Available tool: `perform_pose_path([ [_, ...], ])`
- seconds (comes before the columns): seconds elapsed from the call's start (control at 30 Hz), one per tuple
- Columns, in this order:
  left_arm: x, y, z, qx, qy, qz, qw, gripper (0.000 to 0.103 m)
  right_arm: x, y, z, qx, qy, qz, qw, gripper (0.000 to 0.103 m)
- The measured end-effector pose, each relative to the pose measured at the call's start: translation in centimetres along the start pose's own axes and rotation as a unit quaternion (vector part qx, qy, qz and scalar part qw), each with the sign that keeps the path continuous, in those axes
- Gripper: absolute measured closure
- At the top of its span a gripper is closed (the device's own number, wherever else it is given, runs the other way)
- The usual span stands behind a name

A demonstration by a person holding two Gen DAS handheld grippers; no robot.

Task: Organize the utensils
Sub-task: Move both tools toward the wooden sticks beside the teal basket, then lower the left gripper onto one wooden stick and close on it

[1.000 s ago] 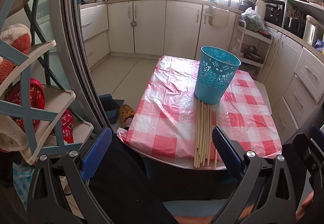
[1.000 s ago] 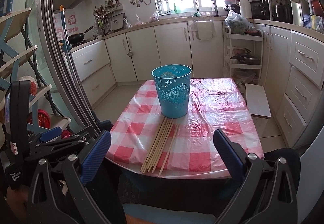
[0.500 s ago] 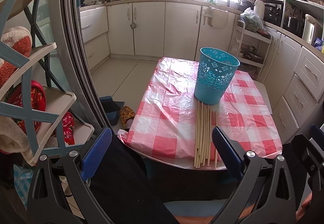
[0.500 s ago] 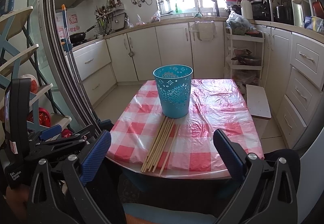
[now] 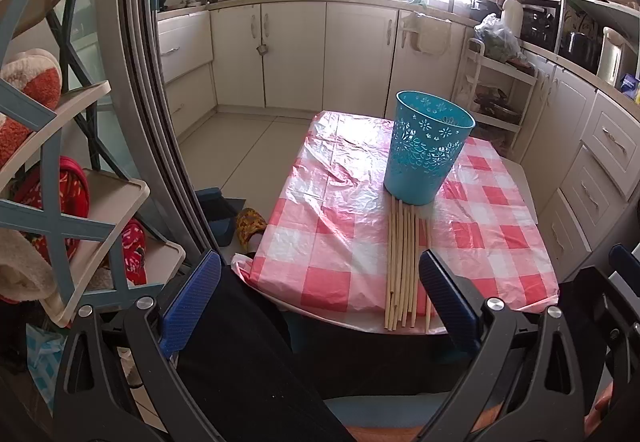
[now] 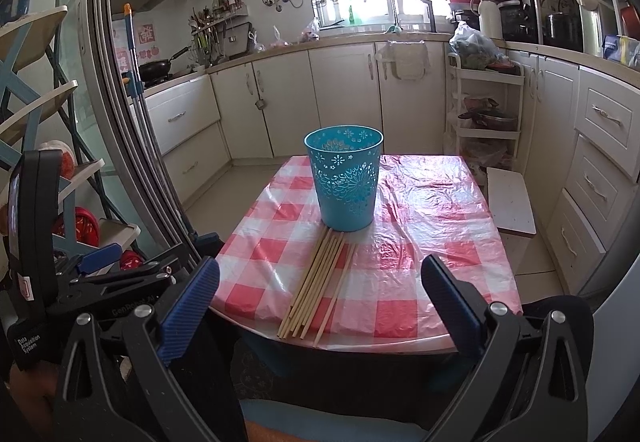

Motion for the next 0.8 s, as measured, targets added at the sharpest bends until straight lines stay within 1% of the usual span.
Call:
perform_pose_path([
  [0.23,1.6,-0.2,0.4,0.002,-0.005,0.002,1.0000,0.008,1.6,0.2,-0.6,-0.002,0.006,0.010,1.000,0.006],
  [0.37,3.4,-0.3,0.7,0.015,-0.002,0.004,0.9999,0.008,4.3,0.2,-1.4,0.000,0.014,0.028,1.000,0.006],
  [0.43,4.8,-0.2,0.8,0.019,0.004,0.015,0.9997,0.008,6.4,0.4,-2.0,0.004,0.021,0.041,0.999,0.006],
  [0.5,6.0,-0.1,1.1,0.016,0.007,0.024,0.9996,0.008,8.9,1.0,-2.4,0.008,0.022,0.062,0.998,0.015],
  [0.53,6.7,0.0,1.2,0.013,0.006,0.029,0.9995,0.008,10.3,1.3,-2.5,0.008,0.020,0.078,0.997,0.028],
  [0.57,7.3,0.0,1.4,0.009,0.007,0.034,0.9993,0.008,11.6,1.7,-2.5,0.008,0.017,0.094,0.995,0.035],
  [0.6,8.0,0.1,1.6,0.004,0.010,0.041,0.9991,0.008,12.9,2.0,-2.5,0.007,0.015,0.105,0.994,0.038],
  [0.67,9.4,0.2,1.9,-0.006,0.016,0.054,0.9984,0.008,15.0,2.6,-2.3,0.000,0.012,0.126,0.992,0.050],
  [0.7,10.1,0.2,1.9,-0.006,0.018,0.059,0.9981,0.008,16.0,2.9,-2.1,-0.004,0.010,0.134,0.991,0.052],
  [0.77,11.5,0.2,1.8,-0.001,0.019,0.068,0.9975,0.008,17.8,3.5,-1.7,-0.010,0.009,0.151,0.988,0.062],
  [0.8,12.2,0.2,1.7,0.001,0.020,0.072,0.9972,0.008,18.5,3.9,-1.5,-0.009,0.006,0.161,0.987,0.064],
])
Point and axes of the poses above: each gripper's, at about its wrist camera, not at the fingertips, and x roughly the way its jaws point, z to its left, y to its underside, the point moved 6 cm from there along x, roughly the way its jaws point, and after that the axes turned 9 degrees about y, right-handed, at the moved point
